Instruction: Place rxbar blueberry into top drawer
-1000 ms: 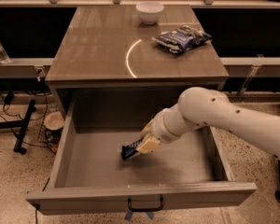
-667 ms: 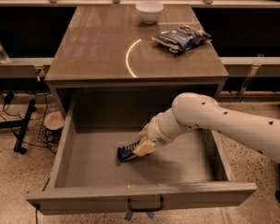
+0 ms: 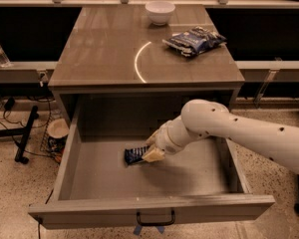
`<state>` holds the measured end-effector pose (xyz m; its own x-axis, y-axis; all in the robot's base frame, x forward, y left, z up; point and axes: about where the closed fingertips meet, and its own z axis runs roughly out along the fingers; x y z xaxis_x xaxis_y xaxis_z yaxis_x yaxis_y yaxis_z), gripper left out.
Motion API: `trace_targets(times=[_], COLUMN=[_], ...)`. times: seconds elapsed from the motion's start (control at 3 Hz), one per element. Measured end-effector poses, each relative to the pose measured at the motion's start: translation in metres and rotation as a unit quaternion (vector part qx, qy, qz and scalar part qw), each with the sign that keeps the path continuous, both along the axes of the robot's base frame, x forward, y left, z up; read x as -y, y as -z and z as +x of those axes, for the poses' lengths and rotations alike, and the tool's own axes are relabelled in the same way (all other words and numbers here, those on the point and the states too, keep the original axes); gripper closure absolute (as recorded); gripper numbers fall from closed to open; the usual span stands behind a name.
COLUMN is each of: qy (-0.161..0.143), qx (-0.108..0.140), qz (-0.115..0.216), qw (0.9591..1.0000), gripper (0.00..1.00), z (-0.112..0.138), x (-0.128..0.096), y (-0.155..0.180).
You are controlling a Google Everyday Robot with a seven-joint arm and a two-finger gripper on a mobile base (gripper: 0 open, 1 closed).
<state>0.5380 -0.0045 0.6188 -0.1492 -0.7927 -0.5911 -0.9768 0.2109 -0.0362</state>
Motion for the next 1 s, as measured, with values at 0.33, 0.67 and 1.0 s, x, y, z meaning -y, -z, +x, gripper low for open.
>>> trace_targets(times=[0.33, 0.67, 1.0], qy=[-0.006, -0.011, -0.012], qx=[0.000, 0.006, 0.012], qz=[0.007, 0.011, -0.007], qw=[1.0000, 0.9999, 0.9998], gripper=[0.00, 0.00, 0.00], z=[-0.001, 0.004, 0.010], x=[0.002, 0.027, 0.078], y=[-0.005, -0.024, -0.047])
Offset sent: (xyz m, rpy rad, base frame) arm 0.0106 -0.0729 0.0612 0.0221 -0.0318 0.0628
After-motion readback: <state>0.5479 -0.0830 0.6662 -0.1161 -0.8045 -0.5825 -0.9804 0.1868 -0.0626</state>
